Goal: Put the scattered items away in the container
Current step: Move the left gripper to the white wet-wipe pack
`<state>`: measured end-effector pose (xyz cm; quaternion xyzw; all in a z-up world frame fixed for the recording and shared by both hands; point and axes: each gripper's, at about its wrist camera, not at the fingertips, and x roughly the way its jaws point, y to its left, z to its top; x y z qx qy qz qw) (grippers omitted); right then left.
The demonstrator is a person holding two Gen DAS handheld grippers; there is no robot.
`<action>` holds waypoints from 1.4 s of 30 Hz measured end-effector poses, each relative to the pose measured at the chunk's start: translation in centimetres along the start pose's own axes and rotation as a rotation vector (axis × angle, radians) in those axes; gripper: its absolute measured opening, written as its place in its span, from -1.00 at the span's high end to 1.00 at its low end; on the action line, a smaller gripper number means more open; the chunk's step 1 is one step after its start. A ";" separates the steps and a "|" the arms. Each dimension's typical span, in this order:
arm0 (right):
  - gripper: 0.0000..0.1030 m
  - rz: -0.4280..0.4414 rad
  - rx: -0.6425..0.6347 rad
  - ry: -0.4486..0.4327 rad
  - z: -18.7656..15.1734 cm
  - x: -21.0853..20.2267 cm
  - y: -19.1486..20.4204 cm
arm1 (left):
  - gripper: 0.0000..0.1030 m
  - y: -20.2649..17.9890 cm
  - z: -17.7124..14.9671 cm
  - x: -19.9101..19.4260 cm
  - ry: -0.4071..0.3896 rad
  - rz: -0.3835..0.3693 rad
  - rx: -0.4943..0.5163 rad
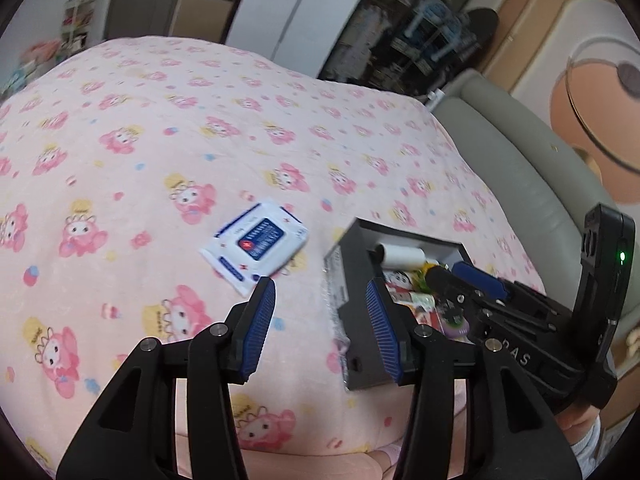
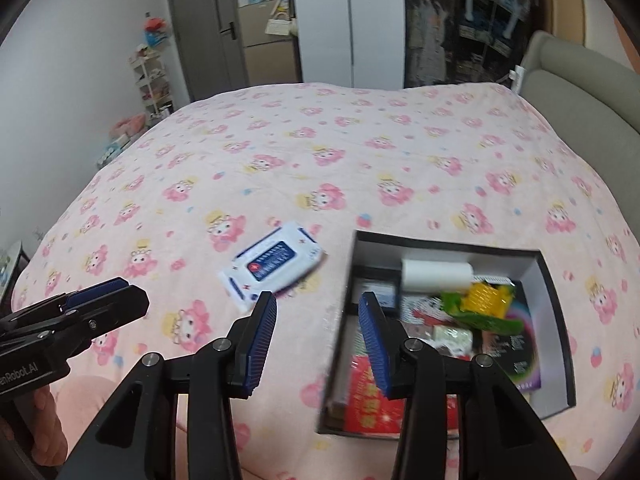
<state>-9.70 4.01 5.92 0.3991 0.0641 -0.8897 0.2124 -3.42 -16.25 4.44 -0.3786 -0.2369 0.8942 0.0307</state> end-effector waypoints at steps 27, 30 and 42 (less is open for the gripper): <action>0.25 -0.077 0.179 0.275 0.4 20.1 4.1 | 0.11 16.3 0.2 19.1 0.272 -0.111 -0.635; 0.25 -0.103 0.202 0.300 -0.4 22.0 3.8 | 0.12 15.2 0.4 19.5 0.273 -0.083 -0.564; 0.35 0.091 0.258 0.351 -0.5 25.6 3.6 | 0.75 15.2 1.0 20.0 0.253 0.032 -0.490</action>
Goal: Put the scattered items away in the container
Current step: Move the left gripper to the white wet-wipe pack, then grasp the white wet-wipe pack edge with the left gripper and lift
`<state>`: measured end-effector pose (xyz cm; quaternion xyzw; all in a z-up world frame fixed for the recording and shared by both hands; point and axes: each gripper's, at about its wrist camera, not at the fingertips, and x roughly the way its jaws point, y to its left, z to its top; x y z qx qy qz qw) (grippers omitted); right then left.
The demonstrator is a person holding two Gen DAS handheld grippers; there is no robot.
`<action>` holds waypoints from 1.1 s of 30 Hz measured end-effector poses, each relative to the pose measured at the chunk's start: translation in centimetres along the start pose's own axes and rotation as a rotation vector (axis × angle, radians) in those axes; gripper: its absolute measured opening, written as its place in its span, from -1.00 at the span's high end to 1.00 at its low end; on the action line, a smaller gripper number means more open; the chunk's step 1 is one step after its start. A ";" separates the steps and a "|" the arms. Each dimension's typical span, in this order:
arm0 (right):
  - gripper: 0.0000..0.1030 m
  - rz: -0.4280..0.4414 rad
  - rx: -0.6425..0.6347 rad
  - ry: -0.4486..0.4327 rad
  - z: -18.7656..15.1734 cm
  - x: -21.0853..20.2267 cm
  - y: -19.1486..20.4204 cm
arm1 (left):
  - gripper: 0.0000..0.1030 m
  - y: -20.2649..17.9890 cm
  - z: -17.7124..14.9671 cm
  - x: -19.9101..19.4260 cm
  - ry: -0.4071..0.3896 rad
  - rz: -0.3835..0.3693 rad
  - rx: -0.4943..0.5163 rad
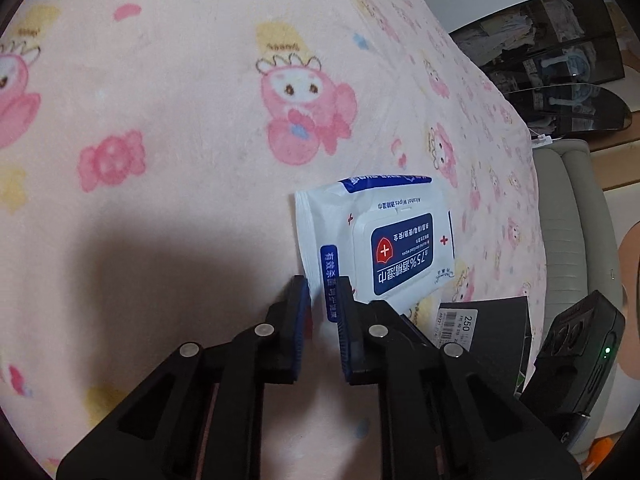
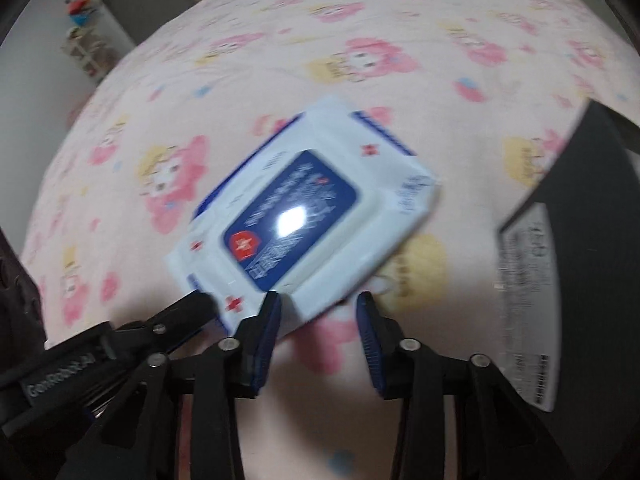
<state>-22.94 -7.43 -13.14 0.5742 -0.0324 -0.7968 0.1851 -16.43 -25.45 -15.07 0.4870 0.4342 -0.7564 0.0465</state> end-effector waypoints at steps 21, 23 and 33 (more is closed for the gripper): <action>0.34 -0.105 0.032 -0.061 0.6 -3.0 -0.7 | 0.58 1.2 1.0 -0.6 -0.024 -0.052 -0.066; 0.35 -0.090 0.016 -0.057 0.7 -3.1 -0.5 | 0.57 2.2 1.4 -1.7 -0.064 -0.039 -0.103; 0.34 -0.089 0.040 -0.060 3.0 -3.8 -2.8 | 0.43 2.7 2.3 0.0 -0.010 -0.077 -0.154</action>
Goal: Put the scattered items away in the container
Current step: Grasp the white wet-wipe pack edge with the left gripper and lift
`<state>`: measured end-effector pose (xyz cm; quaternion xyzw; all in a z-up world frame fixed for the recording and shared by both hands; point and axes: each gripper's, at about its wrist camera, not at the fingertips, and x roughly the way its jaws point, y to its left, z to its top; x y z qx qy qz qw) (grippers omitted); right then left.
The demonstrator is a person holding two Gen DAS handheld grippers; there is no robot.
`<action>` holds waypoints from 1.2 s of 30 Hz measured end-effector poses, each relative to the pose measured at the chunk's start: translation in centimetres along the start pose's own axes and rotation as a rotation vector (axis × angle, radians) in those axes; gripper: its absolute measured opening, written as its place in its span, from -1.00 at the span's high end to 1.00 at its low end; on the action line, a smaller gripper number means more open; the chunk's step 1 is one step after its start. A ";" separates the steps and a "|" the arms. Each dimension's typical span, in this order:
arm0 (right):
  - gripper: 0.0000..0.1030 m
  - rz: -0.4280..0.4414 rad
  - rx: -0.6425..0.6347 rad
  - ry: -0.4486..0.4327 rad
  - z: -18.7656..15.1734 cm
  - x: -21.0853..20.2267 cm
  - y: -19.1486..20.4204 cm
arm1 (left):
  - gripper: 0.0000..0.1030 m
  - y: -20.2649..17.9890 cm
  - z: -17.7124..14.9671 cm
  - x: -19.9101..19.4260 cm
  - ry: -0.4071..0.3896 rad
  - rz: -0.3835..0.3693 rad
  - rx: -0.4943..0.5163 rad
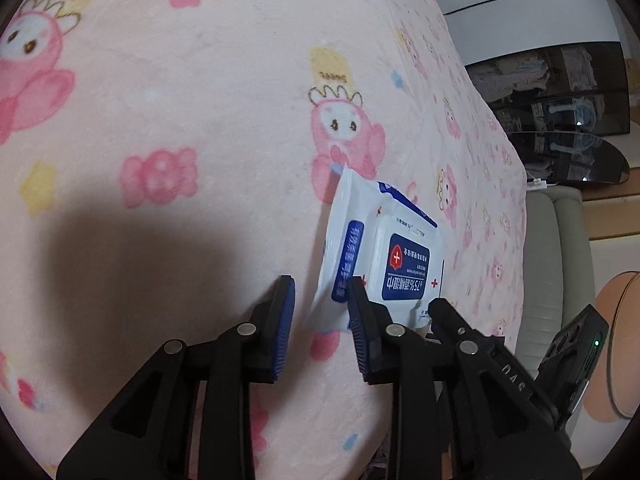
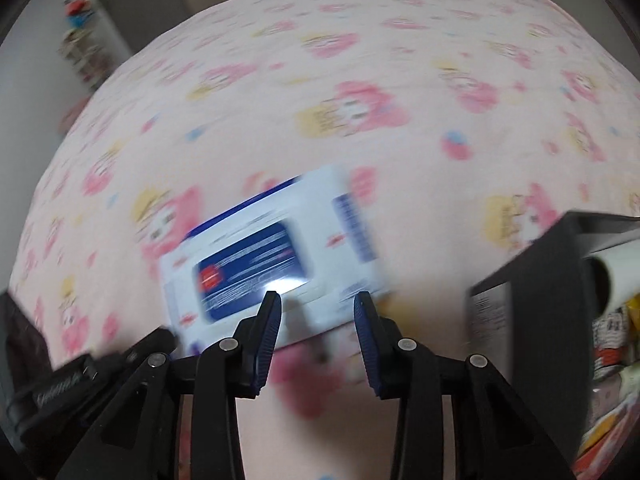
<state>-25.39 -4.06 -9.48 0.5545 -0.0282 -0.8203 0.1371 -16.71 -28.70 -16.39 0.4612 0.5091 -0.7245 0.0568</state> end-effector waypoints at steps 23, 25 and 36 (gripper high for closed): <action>0.37 0.126 -0.141 0.198 -2.5 1.1 2.3 | 0.49 -0.8 2.5 -2.1 -0.113 0.047 0.031; 0.36 0.105 -0.122 0.141 -2.0 0.3 1.7 | 0.31 -0.5 2.6 -1.3 -0.111 0.029 0.010; 0.12 0.217 -0.027 0.155 -1.6 2.0 1.2 | 0.12 -1.5 2.1 1.0 -0.076 0.065 0.085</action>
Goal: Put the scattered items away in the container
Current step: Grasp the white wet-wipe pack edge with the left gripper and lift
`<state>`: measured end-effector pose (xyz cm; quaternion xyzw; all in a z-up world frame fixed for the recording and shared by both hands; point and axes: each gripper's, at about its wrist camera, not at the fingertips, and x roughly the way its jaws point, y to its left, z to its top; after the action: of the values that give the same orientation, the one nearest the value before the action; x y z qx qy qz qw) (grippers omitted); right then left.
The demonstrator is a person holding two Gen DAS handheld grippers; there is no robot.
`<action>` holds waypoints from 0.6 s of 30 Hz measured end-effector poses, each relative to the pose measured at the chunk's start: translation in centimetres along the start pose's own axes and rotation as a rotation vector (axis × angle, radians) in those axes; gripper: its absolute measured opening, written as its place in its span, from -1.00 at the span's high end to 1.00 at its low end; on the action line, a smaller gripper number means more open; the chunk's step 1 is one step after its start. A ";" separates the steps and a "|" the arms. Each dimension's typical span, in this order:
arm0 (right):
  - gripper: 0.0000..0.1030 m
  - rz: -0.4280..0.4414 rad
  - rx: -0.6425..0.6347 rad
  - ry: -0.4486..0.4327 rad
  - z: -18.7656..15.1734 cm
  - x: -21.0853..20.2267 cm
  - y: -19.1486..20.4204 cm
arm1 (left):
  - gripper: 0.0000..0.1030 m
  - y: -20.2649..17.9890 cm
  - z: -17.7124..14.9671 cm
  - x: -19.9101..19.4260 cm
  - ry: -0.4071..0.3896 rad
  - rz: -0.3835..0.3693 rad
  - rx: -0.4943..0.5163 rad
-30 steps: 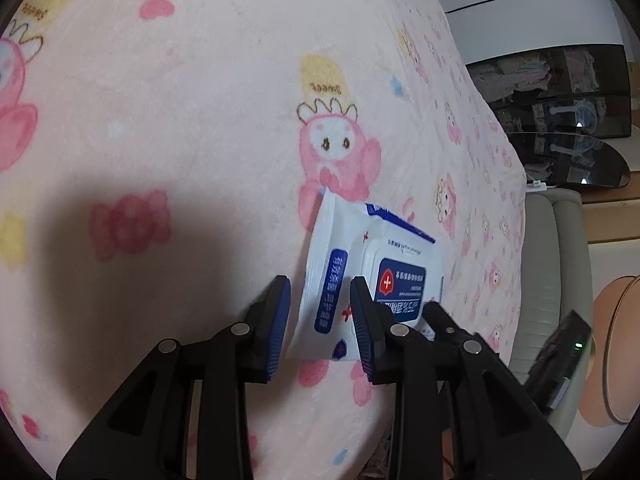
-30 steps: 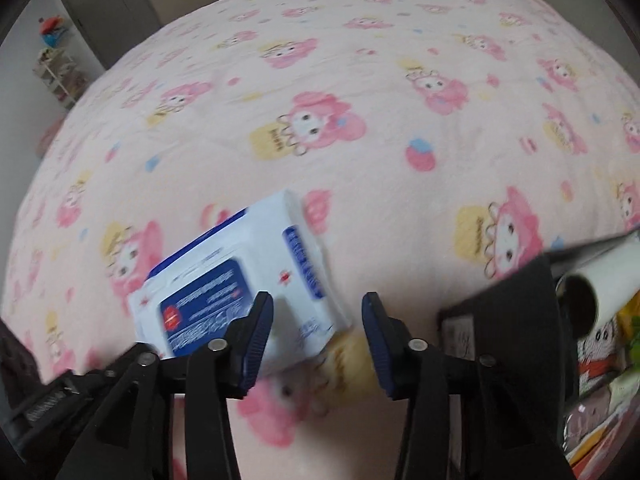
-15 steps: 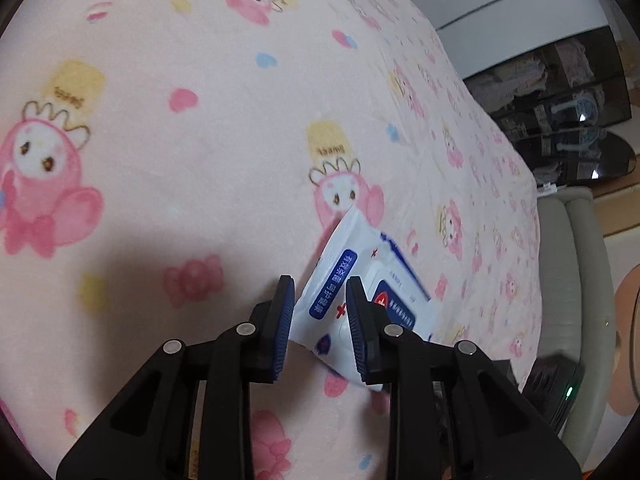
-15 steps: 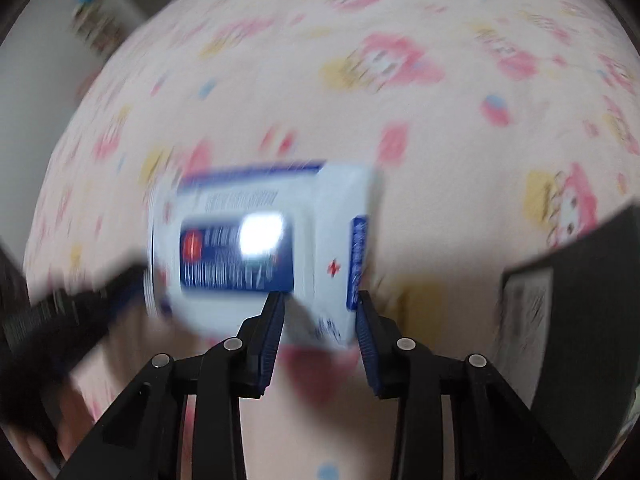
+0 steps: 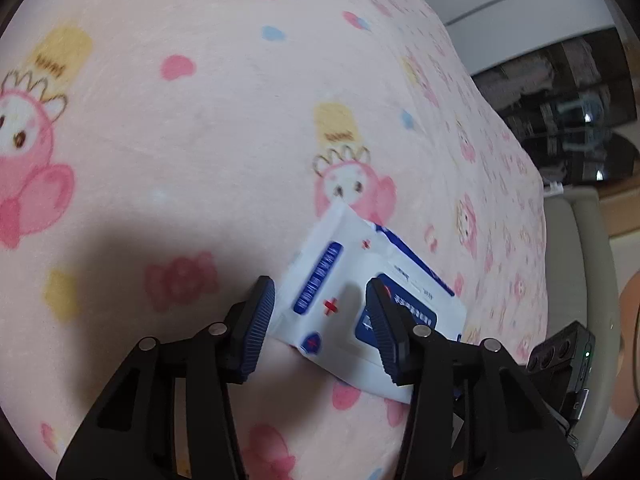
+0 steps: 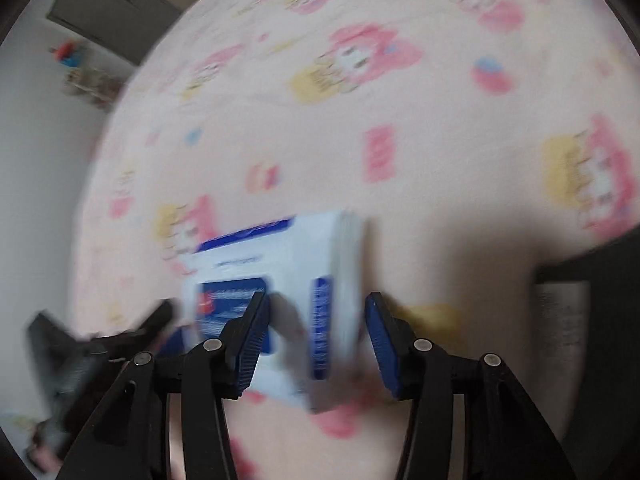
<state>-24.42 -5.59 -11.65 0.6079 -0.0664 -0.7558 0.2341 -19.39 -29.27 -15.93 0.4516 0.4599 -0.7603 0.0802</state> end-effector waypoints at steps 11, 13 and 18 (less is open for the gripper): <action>0.34 0.096 0.014 0.048 -3.9 -1.2 0.2 | 0.12 -3.1 -2.0 -3.8 -0.020 0.074 0.147; 0.34 0.064 0.028 0.019 -3.8 -1.9 -0.1 | 0.11 -1.9 -0.9 -3.2 -0.039 0.114 0.096; 0.34 0.012 0.087 -0.010 -2.1 -1.0 -1.2 | 0.03 -1.5 1.5 -0.1 -0.020 0.149 0.104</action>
<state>-22.58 -3.73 -11.80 0.6134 -0.1039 -0.7538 0.2115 -21.07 -29.66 -14.70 0.4806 0.3842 -0.7795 0.1175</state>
